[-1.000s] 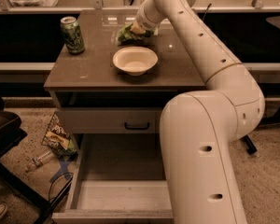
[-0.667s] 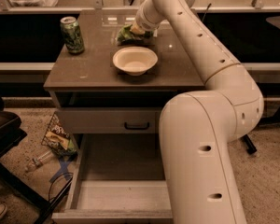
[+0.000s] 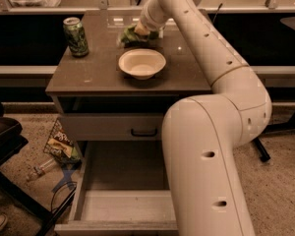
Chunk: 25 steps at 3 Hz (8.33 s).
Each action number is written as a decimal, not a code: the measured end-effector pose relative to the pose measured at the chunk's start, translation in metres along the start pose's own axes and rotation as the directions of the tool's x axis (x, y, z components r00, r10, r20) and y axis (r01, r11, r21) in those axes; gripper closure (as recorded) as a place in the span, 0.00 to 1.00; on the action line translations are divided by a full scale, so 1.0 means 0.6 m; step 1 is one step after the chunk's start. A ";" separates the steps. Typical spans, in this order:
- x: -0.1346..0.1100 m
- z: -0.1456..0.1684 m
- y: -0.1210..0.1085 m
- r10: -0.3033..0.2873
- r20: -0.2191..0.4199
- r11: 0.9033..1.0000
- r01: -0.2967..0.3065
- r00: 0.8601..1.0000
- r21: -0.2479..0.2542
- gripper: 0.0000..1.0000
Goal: Place green jalapeno chip bag into middle drawer
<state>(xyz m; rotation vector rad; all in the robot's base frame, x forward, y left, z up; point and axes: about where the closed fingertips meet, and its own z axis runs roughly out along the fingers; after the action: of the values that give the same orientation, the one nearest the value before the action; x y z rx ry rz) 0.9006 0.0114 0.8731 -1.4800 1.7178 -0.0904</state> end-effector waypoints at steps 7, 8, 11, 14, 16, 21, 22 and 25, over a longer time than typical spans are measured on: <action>-0.069 -0.706 0.026 0.314 0.131 0.918 -0.336 0.940 0.212 1.00; -0.149 -0.766 0.107 0.278 0.270 0.917 -0.338 0.922 0.211 1.00; -0.112 -0.743 0.233 0.282 0.321 0.912 -0.356 0.904 0.202 1.00; 0.044 -0.597 0.419 0.518 0.394 0.848 -0.516 0.759 -0.122 1.00; 0.202 -0.493 0.621 0.633 0.436 0.774 -0.538 0.640 -0.334 1.00; 0.354 -0.232 0.789 0.572 0.192 0.820 -0.547 0.798 -0.171 1.00; 0.352 -0.231 0.790 0.571 0.193 0.820 -0.545 0.798 -0.172 0.82; 0.346 -0.228 0.792 0.569 0.195 0.822 -0.541 0.799 -0.179 0.05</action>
Offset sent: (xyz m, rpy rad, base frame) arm -0.0397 -0.0450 0.2084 -0.1266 -0.1738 -0.1011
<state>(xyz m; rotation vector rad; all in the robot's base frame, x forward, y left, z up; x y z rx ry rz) 0.4562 -0.0829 0.5884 -0.9533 1.9053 0.4931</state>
